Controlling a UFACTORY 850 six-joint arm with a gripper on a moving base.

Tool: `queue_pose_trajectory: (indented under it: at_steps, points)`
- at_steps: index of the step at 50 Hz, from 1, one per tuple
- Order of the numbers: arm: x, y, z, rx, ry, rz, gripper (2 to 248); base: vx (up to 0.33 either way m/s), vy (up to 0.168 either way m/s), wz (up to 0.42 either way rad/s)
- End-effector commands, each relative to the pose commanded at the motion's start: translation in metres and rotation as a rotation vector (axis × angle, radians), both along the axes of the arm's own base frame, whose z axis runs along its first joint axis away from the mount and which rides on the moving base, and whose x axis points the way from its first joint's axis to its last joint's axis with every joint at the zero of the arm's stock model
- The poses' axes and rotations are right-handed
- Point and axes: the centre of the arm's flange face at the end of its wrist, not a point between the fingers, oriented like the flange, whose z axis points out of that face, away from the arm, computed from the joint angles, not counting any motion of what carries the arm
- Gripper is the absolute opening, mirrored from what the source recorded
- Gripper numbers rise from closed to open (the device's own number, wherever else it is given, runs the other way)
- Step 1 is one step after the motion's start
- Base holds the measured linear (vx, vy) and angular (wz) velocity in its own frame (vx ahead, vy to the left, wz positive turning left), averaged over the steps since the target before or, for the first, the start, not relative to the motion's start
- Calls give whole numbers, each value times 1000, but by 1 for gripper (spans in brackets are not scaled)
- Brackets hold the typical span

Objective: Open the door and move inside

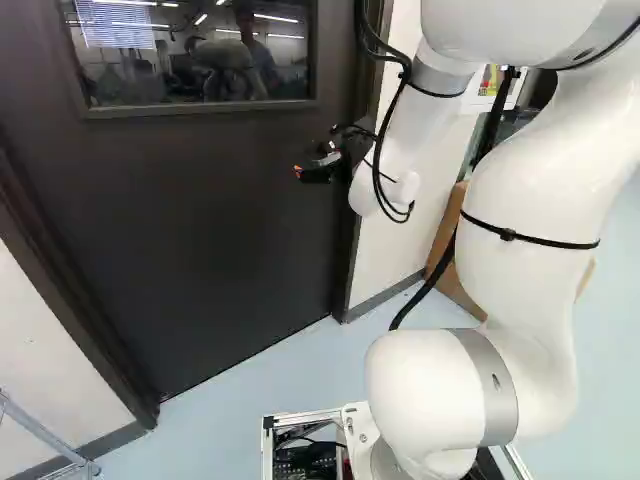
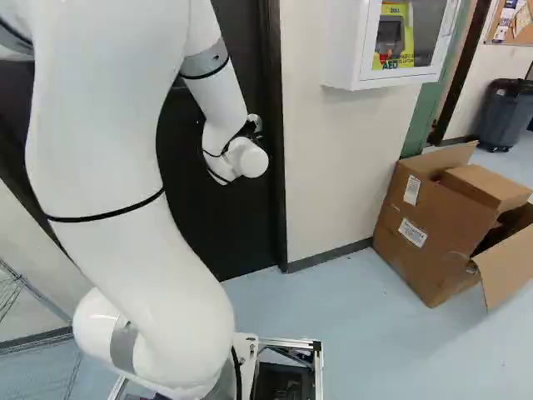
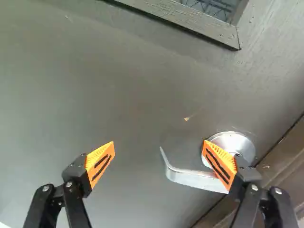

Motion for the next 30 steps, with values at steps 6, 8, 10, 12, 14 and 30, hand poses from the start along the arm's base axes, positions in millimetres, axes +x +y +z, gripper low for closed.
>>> queue_pose_trajectory:
  at_steps: [6, 8, 10, 12, 14, 30]
  points:
    - [3, 4, -7, 8, 13, -3, 247, 0, 0, 0]
    - [4, 5, -9, 11, 17, -4, 247, 3, 14, 34]
    - [5, 6, -11, 13, 21, -5, 247, -5, 10, 3]
    - [6, 7, -13, 16, 26, -6, 247, 0, 0, 0]
    - [7, 8, -15, 18, 30, -7, 247, 0, 0, 0]
    - [11, 20, -33, 27, 65, 6, 247, 0, 0, 0]
